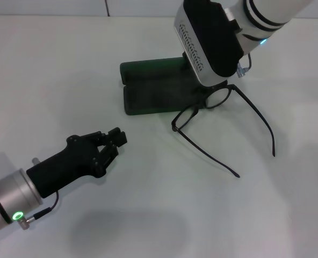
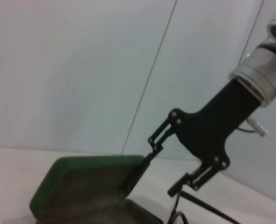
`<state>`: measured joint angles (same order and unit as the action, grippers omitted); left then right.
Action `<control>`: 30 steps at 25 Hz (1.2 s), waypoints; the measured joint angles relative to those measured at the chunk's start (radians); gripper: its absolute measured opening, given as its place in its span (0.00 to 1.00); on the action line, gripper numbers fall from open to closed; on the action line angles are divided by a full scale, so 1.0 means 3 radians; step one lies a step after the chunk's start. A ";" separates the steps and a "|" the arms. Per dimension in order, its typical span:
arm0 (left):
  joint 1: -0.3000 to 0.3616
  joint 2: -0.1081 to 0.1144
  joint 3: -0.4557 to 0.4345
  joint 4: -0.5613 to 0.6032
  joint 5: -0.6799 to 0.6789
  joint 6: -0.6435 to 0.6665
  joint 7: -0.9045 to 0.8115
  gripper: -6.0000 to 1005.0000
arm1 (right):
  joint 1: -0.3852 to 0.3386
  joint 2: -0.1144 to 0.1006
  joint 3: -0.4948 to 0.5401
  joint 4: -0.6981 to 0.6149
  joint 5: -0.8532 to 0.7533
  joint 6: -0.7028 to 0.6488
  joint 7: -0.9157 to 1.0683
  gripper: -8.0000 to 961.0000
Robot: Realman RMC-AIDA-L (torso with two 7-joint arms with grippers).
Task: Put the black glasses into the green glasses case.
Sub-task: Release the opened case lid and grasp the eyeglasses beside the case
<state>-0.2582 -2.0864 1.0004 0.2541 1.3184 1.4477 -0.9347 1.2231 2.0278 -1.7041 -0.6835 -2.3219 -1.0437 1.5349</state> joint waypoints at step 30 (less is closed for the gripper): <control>0.0105 -0.0001 -0.0057 -0.0034 0.0017 -0.0004 0.0041 0.12 | -0.0094 0.0000 -0.0318 -0.0340 -0.0127 -0.0368 0.0380 0.52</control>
<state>-0.2268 -2.0866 0.9832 0.2439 1.3235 1.4465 -0.9224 1.1950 2.0279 -1.7996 -0.7857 -2.3601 -1.1540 1.6489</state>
